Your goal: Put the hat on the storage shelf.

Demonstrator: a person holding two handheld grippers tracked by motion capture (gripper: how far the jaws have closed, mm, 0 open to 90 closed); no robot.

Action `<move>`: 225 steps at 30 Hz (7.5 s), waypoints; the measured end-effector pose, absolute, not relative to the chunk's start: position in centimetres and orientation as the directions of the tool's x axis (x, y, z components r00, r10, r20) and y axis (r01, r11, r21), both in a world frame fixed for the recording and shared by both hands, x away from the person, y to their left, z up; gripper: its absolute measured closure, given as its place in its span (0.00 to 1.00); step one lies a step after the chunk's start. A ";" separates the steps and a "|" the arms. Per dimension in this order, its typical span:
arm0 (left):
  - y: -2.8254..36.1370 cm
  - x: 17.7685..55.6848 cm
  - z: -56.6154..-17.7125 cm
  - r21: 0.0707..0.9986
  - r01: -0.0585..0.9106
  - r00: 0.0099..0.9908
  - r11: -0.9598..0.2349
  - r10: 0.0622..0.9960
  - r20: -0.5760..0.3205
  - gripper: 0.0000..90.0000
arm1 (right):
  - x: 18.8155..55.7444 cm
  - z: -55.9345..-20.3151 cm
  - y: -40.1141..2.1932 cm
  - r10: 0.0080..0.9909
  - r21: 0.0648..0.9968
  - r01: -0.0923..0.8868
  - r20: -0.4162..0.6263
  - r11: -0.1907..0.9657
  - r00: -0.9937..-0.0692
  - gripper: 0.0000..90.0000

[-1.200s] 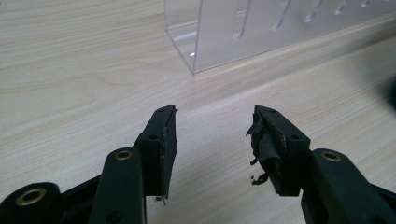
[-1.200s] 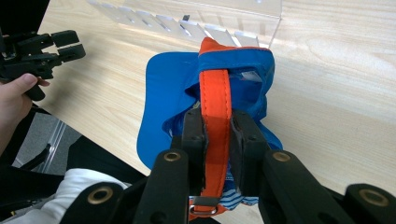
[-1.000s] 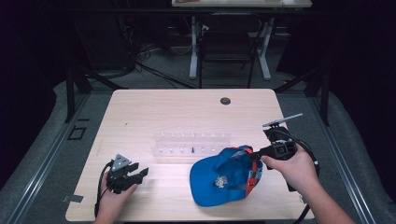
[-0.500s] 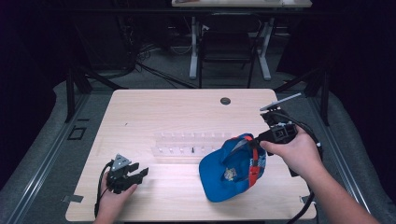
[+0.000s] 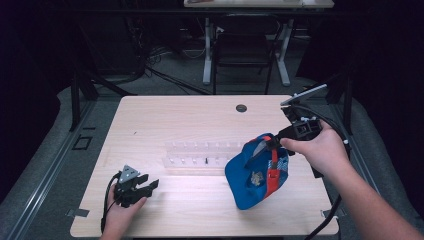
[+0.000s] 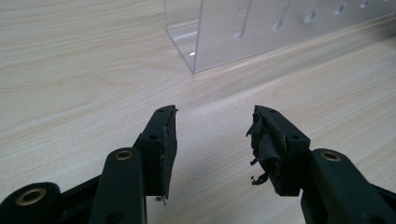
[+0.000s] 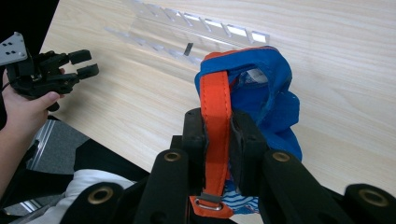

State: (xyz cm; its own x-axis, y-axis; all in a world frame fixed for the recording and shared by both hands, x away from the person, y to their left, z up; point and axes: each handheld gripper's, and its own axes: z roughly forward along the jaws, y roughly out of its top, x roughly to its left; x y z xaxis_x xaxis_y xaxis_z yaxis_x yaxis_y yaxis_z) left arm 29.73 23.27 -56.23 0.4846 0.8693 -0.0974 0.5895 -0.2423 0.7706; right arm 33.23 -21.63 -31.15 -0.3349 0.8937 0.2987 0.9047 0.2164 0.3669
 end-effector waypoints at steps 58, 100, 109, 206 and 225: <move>23.0 29.6 -56.2 0.770 0.586 0.499 -0.253 0.861 -0.096 0.56 | 37.3 -24.5 -18.5 0.814 0.381 0.922 0.511 0.075 -0.277 0.86; 22.7 29.8 -56.2 0.771 0.581 0.513 -0.260 0.852 -0.100 0.56 | 41.7 -26.4 -12.3 0.802 0.431 0.903 0.539 0.000 -0.258 0.86; 22.4 29.7 -56.2 0.772 0.577 0.522 -0.266 0.848 -0.098 0.56 | 42.3 -27.2 -12.7 0.814 0.414 0.910 0.532 -0.009 -0.234 0.86; 10.6 31.8 -51.8 0.834 0.350 0.712 -0.427 0.700 0.059 0.98 | 42.7 -31.0 -12.2 0.793 0.366 0.930 0.559 0.025 -0.241 0.86; 11.3 31.8 -53.2 0.841 0.382 0.699 -0.383 0.715 0.008 0.98 | 43.1 -33.1 -12.3 0.801 0.334 0.942 0.556 0.028 -0.221 0.86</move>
State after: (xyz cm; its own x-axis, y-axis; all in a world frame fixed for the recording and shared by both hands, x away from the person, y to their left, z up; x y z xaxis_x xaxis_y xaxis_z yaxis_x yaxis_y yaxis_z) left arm 31.82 11.33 -53.17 0.6988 0.7152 0.0085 0.3818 -0.3830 0.8412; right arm 43.10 -12.33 -33.15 -0.2209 0.8012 0.5562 0.9423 0.0282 0.3337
